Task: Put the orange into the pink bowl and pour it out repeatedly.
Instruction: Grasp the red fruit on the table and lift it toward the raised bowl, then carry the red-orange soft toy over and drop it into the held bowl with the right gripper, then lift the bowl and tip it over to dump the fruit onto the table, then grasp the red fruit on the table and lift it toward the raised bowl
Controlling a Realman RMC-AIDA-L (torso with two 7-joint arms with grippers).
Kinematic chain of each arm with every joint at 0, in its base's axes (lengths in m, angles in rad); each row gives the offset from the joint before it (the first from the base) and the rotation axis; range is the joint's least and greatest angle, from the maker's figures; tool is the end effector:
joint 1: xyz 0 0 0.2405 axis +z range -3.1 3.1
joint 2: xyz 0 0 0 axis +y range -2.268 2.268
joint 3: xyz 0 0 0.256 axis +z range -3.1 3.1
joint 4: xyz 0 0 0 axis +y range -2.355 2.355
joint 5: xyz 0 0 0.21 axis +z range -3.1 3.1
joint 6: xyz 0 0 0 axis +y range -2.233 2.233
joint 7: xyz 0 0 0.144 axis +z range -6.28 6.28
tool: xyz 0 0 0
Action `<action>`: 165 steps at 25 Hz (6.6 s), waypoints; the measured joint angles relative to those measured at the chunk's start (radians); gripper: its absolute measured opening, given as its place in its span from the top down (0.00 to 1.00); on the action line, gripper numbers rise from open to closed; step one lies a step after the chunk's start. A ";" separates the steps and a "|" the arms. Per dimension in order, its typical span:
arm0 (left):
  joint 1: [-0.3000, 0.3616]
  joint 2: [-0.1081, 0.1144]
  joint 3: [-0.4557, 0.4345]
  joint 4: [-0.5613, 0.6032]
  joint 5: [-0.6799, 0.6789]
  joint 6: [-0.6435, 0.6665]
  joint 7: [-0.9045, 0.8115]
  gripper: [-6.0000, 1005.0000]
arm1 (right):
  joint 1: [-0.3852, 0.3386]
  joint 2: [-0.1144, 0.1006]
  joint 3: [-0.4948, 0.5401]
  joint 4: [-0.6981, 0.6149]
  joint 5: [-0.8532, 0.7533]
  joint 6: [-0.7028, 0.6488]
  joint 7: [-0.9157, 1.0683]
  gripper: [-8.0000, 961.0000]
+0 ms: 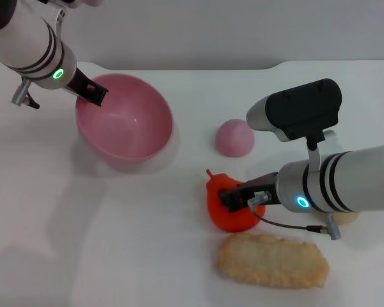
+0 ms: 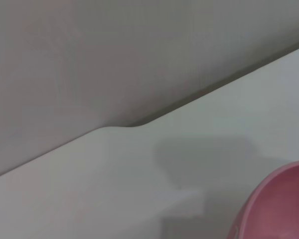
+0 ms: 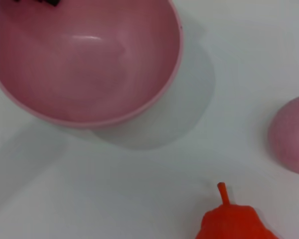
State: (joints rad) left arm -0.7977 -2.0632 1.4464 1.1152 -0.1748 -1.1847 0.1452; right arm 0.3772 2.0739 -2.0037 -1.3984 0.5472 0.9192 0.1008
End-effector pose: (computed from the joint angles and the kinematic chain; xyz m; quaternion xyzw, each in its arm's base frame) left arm -0.1719 0.4353 0.0081 -0.8186 -0.3697 0.1724 0.4044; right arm 0.1692 0.3098 -0.1028 -0.8630 0.4411 -0.0339 0.2442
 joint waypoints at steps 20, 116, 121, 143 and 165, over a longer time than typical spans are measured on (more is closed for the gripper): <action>0.003 -0.006 0.022 -0.002 -0.028 0.003 -0.009 0.84 | -0.063 0.001 0.119 -0.567 -0.222 0.175 -0.029 0.91; 0.374 -0.011 1.144 0.376 1.317 0.500 -0.016 0.82 | -0.191 0.002 0.413 -0.333 -0.251 0.038 -0.001 0.46; 0.364 -0.014 1.128 0.391 1.308 0.509 -0.103 0.82 | -0.190 0.002 0.408 -0.330 -0.251 0.039 -0.001 0.46; 0.137 0.000 0.215 0.358 0.113 -0.093 -0.244 0.81 | -0.130 0.001 0.148 -0.286 -0.229 0.038 0.005 0.36; 0.060 0.001 0.193 0.210 0.105 -0.058 -0.210 0.81 | -0.021 0.003 -0.019 -0.043 -0.089 -0.051 0.103 0.27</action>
State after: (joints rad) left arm -0.7372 -2.0625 1.6395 1.3256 -0.0697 -1.2425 -0.0644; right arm 0.3564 2.0765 -2.0224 -1.4410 0.4577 0.8681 0.2039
